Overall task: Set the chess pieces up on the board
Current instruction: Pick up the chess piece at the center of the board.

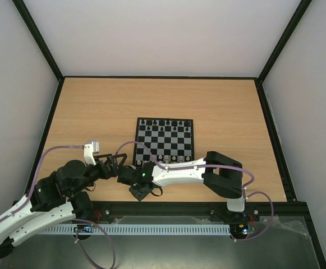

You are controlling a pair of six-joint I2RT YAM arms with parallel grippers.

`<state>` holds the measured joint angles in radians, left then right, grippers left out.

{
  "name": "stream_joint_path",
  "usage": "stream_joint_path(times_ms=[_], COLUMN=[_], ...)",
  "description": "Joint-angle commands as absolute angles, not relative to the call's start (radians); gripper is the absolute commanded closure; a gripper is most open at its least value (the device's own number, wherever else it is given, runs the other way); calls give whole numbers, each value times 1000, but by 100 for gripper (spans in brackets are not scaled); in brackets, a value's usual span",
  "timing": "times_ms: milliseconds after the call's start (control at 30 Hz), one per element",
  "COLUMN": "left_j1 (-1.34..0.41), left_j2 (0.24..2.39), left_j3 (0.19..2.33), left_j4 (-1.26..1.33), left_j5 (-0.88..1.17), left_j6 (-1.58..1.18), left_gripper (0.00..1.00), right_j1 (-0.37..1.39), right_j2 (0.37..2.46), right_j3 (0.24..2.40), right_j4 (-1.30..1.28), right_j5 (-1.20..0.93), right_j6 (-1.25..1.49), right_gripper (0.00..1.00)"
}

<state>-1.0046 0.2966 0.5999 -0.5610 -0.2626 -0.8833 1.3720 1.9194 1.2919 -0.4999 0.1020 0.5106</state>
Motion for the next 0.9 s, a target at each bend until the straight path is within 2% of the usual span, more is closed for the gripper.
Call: stream_joint_path(times_ms=[0,133,433,567,867], left_j1=[-1002,-1001,-1002,-1001,-1002], left_j2=[299,299,302,302,305], left_j3=[615,615,614,614,613], left_j4=[-563,-562,-562,-561,-561], left_j5=[-259,-261,-261,-261,-264], left_j6=[-882,-881,-881,-882,-882], left_gripper=[1,1,1,1,1], right_j1=[1365,1364,1361,1359,1321], right_j2=[1947,1956,1968,1968,1828], right_j3=[1331,1343,1339,1336,1252], right_j4=[-547,-549,-556,-570,-594], right_j5=[94,93,88,103,139], right_j6=[492,484,484,486,501], right_gripper=[77,84,85,93,99])
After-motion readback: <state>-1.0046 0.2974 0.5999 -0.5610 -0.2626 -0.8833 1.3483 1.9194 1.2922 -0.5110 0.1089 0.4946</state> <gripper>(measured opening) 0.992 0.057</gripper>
